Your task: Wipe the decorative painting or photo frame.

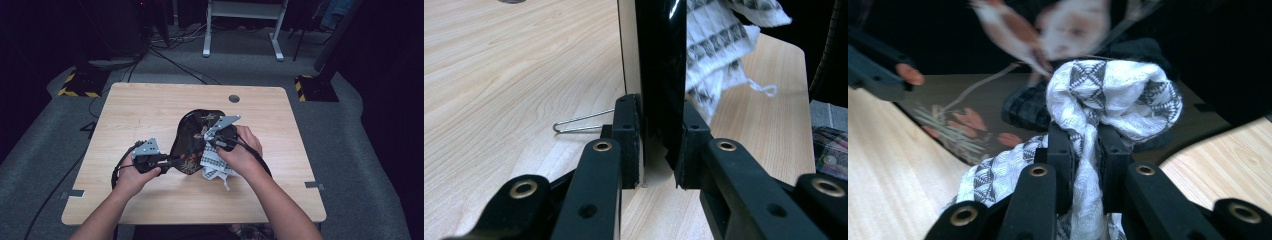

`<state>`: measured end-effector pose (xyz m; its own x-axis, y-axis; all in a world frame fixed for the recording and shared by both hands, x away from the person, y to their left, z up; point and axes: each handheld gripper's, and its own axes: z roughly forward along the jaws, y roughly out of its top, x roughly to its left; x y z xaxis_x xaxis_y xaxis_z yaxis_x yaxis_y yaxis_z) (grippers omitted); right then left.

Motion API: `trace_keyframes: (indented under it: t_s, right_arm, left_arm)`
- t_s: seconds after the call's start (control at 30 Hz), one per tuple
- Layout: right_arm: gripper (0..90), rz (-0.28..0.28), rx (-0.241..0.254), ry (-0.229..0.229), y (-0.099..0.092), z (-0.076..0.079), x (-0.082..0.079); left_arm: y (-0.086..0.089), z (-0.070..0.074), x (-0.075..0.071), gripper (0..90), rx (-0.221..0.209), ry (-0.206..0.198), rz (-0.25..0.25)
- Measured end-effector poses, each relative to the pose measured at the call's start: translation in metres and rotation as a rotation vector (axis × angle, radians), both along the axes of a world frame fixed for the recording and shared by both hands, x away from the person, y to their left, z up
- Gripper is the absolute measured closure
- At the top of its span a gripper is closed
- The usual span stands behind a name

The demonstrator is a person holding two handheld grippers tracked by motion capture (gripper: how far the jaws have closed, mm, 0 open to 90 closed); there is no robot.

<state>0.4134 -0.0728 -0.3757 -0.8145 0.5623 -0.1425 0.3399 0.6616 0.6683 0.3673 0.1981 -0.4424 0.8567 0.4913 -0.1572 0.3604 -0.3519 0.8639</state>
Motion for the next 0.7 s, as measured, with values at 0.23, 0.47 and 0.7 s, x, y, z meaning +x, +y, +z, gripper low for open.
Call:
trace_keyframes:
  t_s: [0.23, 0.47, 0.7]
  right_arm:
    - [80.8, 0.062, -0.016, 0.001, 0.019, -0.004, -0.013]
    - [80.7, 0.12, -0.018, 0.0, 0.034, -0.007, -0.023]
    - [80.8, 0.081, -0.006, 0.019, 0.024, -0.009, -0.016]
  left_arm:
    - [0.0, 0.0, 0.0, 76.6, 0.005, -0.002, 0.003]
    - [0.0, 0.0, 0.0, 76.8, 0.003, 0.001, 0.005]
    - [0.001, 0.0, 0.0, 77.2, 0.004, -0.007, 0.007]
